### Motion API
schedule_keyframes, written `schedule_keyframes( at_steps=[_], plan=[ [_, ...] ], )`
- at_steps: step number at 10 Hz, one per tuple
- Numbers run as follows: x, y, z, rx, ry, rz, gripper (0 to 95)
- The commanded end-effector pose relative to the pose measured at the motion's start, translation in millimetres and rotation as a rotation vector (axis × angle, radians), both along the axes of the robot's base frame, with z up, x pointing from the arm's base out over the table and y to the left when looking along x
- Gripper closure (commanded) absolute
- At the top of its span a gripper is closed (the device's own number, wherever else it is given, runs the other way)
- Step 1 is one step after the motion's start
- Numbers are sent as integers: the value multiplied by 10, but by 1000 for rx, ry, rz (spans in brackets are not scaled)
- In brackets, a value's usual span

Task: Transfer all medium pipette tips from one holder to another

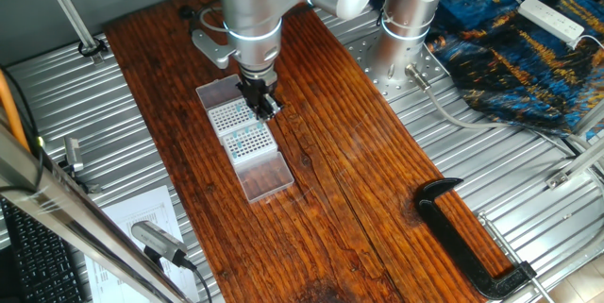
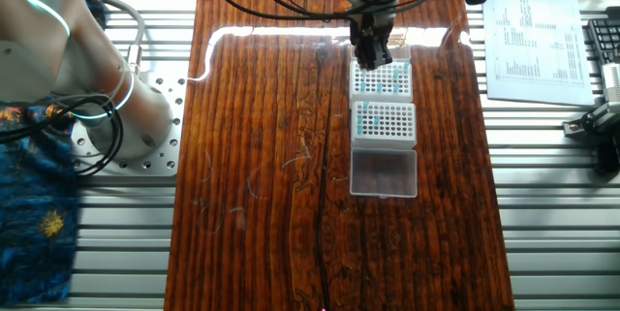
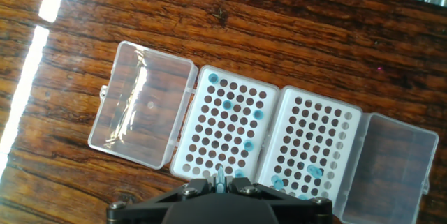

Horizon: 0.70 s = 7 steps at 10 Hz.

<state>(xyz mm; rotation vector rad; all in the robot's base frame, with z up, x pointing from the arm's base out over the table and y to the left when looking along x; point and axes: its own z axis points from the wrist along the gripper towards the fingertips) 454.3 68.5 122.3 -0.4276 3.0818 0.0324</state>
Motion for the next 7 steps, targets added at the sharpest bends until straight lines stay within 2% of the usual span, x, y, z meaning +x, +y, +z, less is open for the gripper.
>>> schedule_keyframes(
  at_steps=[1,7],
  plan=[
    [3,3,4,2,0,0,950],
    [1,2,-48,1,12,3,950]
  ],
)
